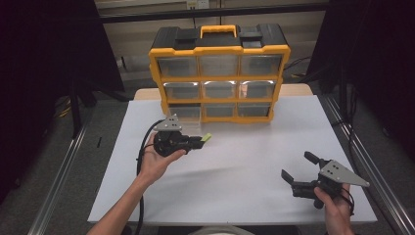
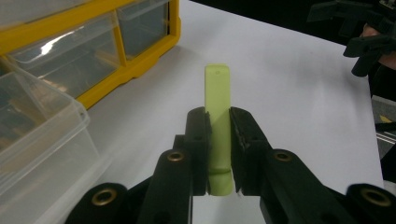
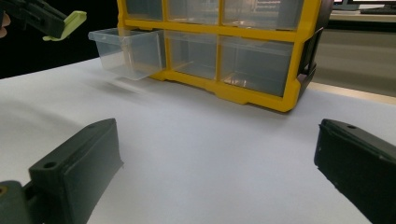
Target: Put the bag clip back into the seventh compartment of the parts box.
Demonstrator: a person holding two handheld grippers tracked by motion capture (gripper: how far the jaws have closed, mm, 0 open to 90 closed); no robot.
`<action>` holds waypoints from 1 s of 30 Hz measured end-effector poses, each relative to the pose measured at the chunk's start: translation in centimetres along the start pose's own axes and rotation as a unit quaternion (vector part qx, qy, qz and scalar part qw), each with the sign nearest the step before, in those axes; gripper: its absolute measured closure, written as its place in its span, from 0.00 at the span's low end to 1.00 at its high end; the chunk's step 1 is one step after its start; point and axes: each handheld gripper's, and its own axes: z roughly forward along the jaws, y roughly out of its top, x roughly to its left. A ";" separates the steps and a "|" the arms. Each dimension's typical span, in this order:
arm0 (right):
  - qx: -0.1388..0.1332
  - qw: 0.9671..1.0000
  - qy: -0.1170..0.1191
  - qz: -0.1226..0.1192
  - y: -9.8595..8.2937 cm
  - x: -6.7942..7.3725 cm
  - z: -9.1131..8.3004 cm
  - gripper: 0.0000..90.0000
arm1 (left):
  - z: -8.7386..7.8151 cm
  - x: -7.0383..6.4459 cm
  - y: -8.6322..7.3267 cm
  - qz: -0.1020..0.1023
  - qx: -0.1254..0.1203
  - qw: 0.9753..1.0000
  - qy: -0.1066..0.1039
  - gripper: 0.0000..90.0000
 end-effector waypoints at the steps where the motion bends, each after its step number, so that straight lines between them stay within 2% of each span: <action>1: 0.000 1.000 0.000 -0.002 0.0 0.0 0.0 0.00 | -0.1 0.1 0.0 -0.003 -0.006 1.000 -0.003 0.87; 7: -0.001 1.000 0.000 0.000 0.0 -0.1 0.0 0.00 | -1.0 0.5 0.3 -0.003 -0.012 1.000 0.003 0.87; 9: 0.000 1.000 0.001 0.001 0.0 -0.1 0.0 0.00 | -1.3 0.7 0.4 -0.006 -0.019 1.000 0.005 0.87; 10: 0.001 1.000 0.001 0.002 0.0 -0.1 0.0 0.00 | -1.7 0.8 0.5 -0.006 -0.014 1.000 0.013 0.87; 11: 0.000 1.000 -0.001 0.002 0.0 -0.1 0.0 0.00 | -1.8 0.9 0.4 -0.007 -0.020 1.000 0.010 0.87; 13: 0.000 1.000 -0.001 0.003 0.0 -0.1 0.0 0.00 | -2.1 1.1 0.4 -0.007 -0.017 1.000 0.015 0.87; 17: 0.001 1.000 0.000 0.001 0.0 -0.1 0.0 0.00 | -2.6 1.4 0.4 -0.013 -0.026 0.999 0.019 0.87; 21: 0.000 1.000 -0.001 0.004 0.0 -0.1 -0.1 0.00 | -3.2 1.6 0.6 -0.011 -0.025 0.999 0.027 0.87; 25: -0.001 1.000 0.002 0.001 0.0 -0.1 0.0 0.00 | -3.8 1.9 0.8 -0.010 -0.036 0.999 0.026 0.87; 26: -0.001 1.000 -0.001 0.003 0.0 -0.1 0.0 0.00 | -4.0 1.9 0.9 -0.008 -0.031 0.999 0.032 0.87; 28: 0.000 1.000 0.000 0.002 0.0 -0.1 0.0 0.00 | -4.3 2.1 1.0 -0.009 -0.038 0.999 0.026 0.87; 30: 0.001 1.000 0.000 0.002 0.0 -0.1 0.0 0.00 | -4.6 2.3 1.2 -0.010 -0.038 0.999 0.032 0.87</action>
